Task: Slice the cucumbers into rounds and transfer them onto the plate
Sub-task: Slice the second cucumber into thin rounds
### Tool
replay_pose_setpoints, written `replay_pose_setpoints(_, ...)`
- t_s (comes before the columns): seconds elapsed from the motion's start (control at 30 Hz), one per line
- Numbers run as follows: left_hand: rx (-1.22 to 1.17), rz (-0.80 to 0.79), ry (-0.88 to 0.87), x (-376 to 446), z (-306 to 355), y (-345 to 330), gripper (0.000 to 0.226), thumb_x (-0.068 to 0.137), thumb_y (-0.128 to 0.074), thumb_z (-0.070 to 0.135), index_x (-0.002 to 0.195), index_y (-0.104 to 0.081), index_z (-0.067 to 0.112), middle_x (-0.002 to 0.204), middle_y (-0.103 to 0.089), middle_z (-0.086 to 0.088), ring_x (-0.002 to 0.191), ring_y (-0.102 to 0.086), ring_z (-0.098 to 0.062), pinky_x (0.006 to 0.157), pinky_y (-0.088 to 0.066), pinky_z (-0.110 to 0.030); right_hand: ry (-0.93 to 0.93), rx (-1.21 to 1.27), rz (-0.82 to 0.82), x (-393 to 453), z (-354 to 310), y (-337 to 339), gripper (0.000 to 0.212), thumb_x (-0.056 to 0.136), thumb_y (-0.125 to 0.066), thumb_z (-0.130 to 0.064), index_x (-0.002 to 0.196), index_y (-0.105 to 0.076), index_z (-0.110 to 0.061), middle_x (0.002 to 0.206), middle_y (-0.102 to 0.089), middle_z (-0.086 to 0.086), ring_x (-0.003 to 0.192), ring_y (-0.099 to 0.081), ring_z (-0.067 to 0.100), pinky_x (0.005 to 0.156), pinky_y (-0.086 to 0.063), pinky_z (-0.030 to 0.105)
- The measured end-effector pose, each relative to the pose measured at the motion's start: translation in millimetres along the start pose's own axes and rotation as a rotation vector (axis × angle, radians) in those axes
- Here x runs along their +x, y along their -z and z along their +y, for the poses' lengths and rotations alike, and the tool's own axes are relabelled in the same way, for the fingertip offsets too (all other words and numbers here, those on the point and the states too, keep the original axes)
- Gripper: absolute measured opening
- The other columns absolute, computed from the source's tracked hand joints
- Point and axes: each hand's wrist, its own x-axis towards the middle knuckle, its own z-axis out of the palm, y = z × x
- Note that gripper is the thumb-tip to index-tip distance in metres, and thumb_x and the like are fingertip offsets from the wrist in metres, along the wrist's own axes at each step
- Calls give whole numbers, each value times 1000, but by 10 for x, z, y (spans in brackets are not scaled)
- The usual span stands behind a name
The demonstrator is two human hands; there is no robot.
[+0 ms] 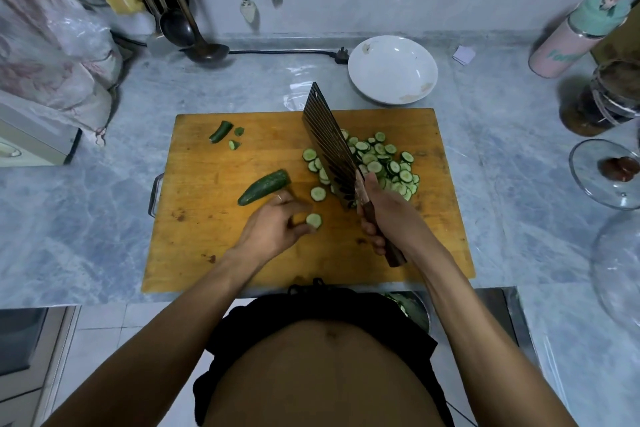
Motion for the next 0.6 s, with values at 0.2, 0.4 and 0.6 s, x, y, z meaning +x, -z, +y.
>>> replay_pose_setpoints(0.2, 12, 128, 84, 333, 321, -169, 24, 89, -68, 33, 107, -71, 17, 104, -64, -7, 92, -61, -28, 71, -46, -33, 45, -37, 25, -105, 30, 46, 69, 94, -28, -71, 76, -55, -11, 54, -46, 4, 39, -40, 15, 42, -34, 25)
replay_pose_setpoints(0.4, -120, 218, 28, 230, 318, -22, 17, 86, -72, 16, 100, -73, 8, 95, -70, -8, 86, -63, -23, 74, -46, -26, 79, -70, 53, -139, 9, 55, 65, 98, -29, -65, 73, -54, -11, 53, -47, 5, 39, -41, 16, 43, -35, 25)
replay_pose_setpoints(0.6, 31, 494, 20, 42, -120, 222, 25, 85, -71, 12, 110, -72, 10, 114, -64, -7, 105, -57, -25, 89, -48, -37, 156, -224, 27, -32, 38, -181, 76, 96, -24, -70, 72, -53, -4, 59, -49, 10, 45, -46, 19, 45, -38, 24)
